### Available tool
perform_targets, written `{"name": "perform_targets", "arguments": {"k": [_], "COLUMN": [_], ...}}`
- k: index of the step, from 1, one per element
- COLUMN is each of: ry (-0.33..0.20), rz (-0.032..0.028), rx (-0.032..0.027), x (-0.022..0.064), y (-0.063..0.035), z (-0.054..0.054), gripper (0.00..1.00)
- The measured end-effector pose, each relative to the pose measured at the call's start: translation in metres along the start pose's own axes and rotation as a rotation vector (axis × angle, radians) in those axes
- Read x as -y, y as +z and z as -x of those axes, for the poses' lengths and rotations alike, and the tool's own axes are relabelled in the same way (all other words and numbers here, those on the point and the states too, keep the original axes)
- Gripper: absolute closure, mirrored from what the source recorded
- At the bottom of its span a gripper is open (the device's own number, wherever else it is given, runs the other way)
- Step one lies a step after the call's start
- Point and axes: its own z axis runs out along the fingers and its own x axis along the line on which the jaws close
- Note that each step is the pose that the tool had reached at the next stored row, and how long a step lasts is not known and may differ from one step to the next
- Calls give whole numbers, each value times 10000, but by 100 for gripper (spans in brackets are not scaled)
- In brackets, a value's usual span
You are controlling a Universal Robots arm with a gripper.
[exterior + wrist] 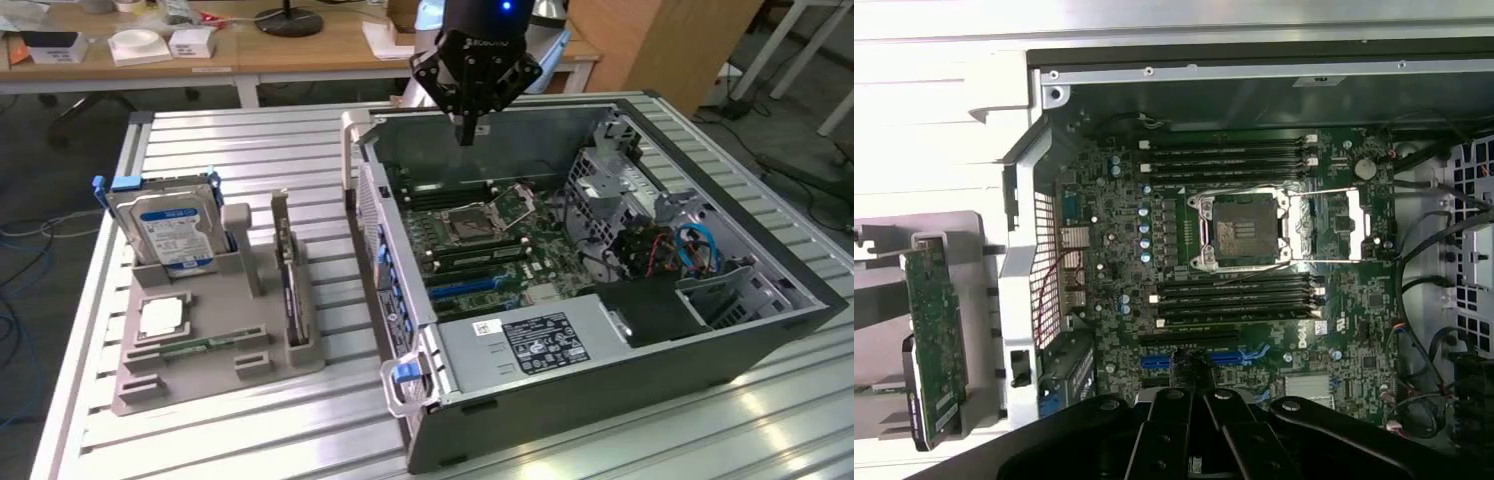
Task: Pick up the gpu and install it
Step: 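Reach for the gpu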
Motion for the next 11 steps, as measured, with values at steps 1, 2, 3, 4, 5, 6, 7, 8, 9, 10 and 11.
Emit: {"name": "perform_targets", "arguments": {"k": [1, 2, 3, 4, 5, 6, 7, 8, 9, 10, 11], "ry": [-1, 0, 1, 0, 0, 1, 0, 0, 0, -1, -1], "rz": [0, 1, 1, 1, 1, 1, 0, 0, 0, 1, 1], "rx": [1, 1, 0, 0, 1, 1, 1, 0, 0, 1, 0], "x": [1, 2, 3, 3, 4, 6, 7, 8, 9, 10, 11], "y": [0, 0, -1, -1, -1, -1, -2, -3, -3, -2, -3], "z": [-12, -23, -34, -46, -59, -73, -86, -98, -110, -122, -134], "gripper": [90, 90, 90, 90, 90, 90, 90, 90, 90, 90, 90]}}
